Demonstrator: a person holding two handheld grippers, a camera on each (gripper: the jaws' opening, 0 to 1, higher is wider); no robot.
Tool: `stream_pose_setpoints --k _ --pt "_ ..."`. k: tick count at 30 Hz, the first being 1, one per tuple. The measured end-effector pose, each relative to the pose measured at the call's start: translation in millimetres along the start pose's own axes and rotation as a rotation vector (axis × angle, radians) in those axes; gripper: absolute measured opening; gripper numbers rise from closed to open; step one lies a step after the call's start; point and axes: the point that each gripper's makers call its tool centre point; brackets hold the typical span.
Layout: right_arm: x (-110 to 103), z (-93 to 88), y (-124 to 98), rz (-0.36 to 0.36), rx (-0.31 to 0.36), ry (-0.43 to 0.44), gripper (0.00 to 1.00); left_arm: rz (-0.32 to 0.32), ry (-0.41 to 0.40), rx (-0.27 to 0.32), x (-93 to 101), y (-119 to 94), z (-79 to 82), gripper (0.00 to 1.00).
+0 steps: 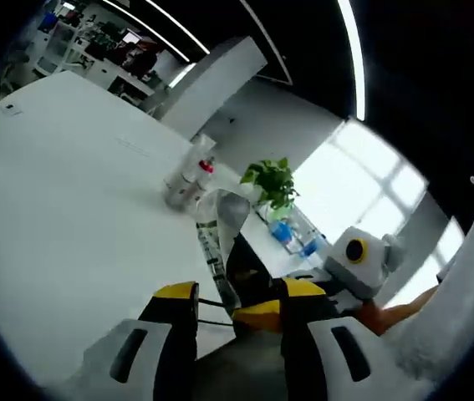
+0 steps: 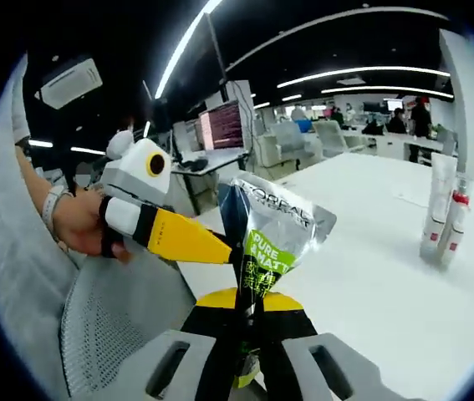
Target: Arrange the skincare products in the storage area until every visible bottle or jar stands upright without overlapping.
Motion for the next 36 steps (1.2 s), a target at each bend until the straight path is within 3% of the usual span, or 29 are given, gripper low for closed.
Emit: stream_pose_setpoints --k 5,12,17,20,26,31,36 --pt "-6 -4.5 4 0.023 -0.031 -0.029 0.00 -0.029 -0.031 0.021 -0.3 -5 5.2 0.18" --pt "-16 -6.1 8 0.057 -0.043 -0.074 0.01 -0.089 -0.229 -0.005 -4.4 -12 2.2 0.12" --pt "-17 -3.4 5 0.079 -0.024 -0.070 0.04 -0.090 -0.200 0.004 1.3 -14 4.7 0.09" --pt "-18 -0.7 3 0.099 -0.005 -0.052 0.08 -0.122 -0.239 -0.013 3.8 -17 5.4 0.07" --pt "-19 7.8 -5 0.178 0.052 0.056 0.17 -0.150 -0.227 -0.026 8.8 -23 7.9 0.04" --pt "-17 15.0 -11 0.205 0.105 0.086 0.25 -0.160 -0.220 -0.001 8.7 -31 14.7 0.02" --pt "-12 24.2 -18 0.254 0.171 0.173 0.31 -0.190 -0.222 0.009 13.1 -34 17.5 0.00"
Point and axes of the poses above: the point that each gripper's makers call its tool centre point, and the gripper's own axes: y roughly forward along the fingers, x roughly to its right, z roughly out of its top, and after that the axes turned 12 degrees about -x, right-handed
